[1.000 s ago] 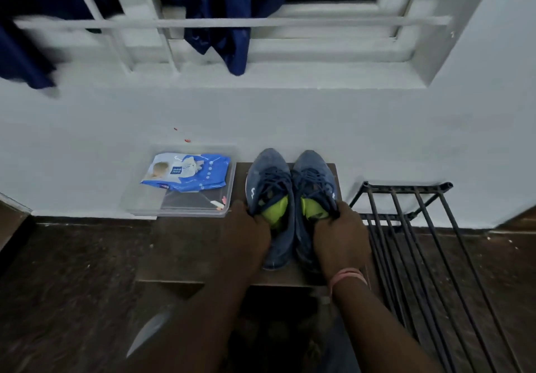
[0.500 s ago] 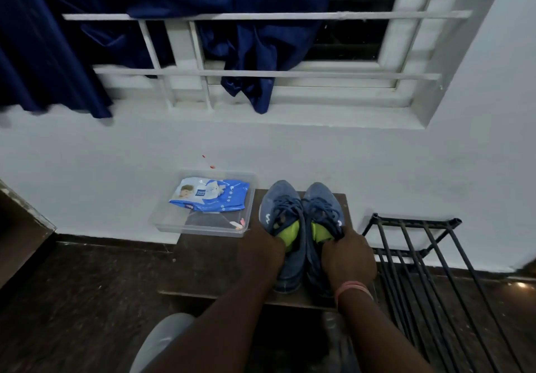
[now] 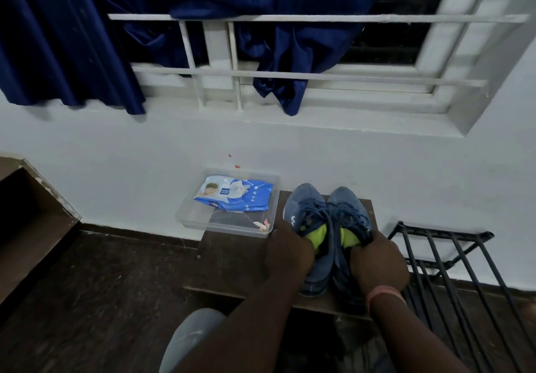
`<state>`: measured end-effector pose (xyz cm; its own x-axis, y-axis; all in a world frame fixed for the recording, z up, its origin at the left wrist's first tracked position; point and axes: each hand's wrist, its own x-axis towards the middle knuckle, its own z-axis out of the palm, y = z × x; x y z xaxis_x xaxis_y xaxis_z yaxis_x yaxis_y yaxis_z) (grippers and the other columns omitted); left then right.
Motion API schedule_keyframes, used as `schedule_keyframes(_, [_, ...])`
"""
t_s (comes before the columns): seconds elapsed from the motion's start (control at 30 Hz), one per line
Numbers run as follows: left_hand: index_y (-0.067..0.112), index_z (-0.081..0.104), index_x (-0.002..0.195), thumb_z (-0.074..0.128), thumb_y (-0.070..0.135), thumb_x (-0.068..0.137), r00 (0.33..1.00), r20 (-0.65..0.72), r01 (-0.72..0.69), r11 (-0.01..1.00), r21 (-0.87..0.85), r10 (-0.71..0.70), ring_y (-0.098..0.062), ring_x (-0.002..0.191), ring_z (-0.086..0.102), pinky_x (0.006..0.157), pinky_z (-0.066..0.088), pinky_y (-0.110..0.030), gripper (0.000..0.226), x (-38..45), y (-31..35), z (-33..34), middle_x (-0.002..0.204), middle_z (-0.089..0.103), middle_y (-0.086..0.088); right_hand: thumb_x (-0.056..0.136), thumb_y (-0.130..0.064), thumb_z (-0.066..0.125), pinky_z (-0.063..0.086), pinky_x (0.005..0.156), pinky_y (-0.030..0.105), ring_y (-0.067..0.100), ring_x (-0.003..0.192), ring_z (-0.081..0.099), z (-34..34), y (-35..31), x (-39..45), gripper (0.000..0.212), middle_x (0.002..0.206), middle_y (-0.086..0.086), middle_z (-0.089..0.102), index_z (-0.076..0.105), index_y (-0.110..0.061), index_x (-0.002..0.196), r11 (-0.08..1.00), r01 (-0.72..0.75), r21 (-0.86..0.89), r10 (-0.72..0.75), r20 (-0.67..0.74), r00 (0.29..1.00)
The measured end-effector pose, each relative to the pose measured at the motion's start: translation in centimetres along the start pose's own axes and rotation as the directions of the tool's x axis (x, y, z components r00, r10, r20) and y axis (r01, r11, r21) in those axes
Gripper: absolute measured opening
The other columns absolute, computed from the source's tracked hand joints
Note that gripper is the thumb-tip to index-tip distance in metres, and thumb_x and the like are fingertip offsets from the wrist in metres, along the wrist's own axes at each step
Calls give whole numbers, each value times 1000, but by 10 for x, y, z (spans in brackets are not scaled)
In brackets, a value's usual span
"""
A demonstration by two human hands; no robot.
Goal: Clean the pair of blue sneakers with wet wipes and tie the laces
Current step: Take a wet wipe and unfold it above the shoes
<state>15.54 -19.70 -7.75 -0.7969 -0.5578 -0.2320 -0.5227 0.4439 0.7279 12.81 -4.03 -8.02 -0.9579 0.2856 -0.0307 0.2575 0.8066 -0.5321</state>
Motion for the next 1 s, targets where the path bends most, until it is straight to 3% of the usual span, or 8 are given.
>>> schedule_keyframes(0.23, [20,50,127,62,29,80,998,61,-31,999,22,29,-35,110,65,88,55,-40,49,-2,2,-6,119,67,-10,72,-30,55,52,74,35,35,91,65,-12,-4,-6,37,98,9,66,63,-25,107,998,-46,52,43,65,997])
schedule_keyframes(0.33, [19,54,123,58,31,72,994,105,-46,999,27,43,-33,105,66,86,56,-42,52,1,3,-11,114,68,-10,66,-33,52,55,82,40,36,93,64,-18,-6,-6,42,101,10,67,63,-21,105,983,-91,158,68,145,987])
schedule_keyframes(0.43, [14,62,114,55,34,65,991,123,-64,996,55,57,-31,99,67,78,53,-34,54,2,4,-21,109,70,-10,65,-38,51,55,84,43,37,94,64,-23,-10,-5,46,102,12,67,64,-18,105,967,-127,221,83,199,976])
schedule_keyframes(0.57, [8,56,120,66,29,75,991,84,-121,977,174,107,-33,107,62,78,47,-34,51,-5,6,-33,114,64,-13,69,-47,51,55,84,43,38,96,64,-23,-16,-8,48,104,12,67,61,-17,106,979,-118,164,86,191,978])
schedule_keyframes(0.7, [13,58,118,67,23,79,971,96,-235,940,249,217,-29,107,63,82,51,-36,41,-1,7,-36,113,67,-8,81,-31,56,54,80,39,36,95,66,-24,-22,-6,31,104,13,69,62,-15,106,990,-80,119,61,155,986])
schedule_keyframes(0.83, [15,63,112,66,20,79,971,135,-225,950,218,198,-27,104,64,82,51,-34,33,0,2,-40,109,69,-5,87,-20,52,49,75,36,36,94,66,-25,-21,-7,22,102,15,69,63,-12,103,998,-36,43,29,151,988])
schedule_keyframes(0.9, [14,65,111,67,21,79,970,168,-210,954,213,176,-26,102,66,80,51,-32,33,2,2,-45,108,70,-5,87,-19,52,51,75,35,33,87,65,-27,-28,-5,19,102,15,70,62,-10,100,1000,-20,9,17,216,976])
schedule_keyframes(1.0, [10,69,96,68,21,81,956,268,-172,970,173,122,-27,86,72,79,61,-38,18,15,3,-57,93,73,-9,87,-18,53,52,89,40,35,96,62,-31,-44,-1,26,115,17,66,57,-7,110,1000,-8,11,6,219,976])
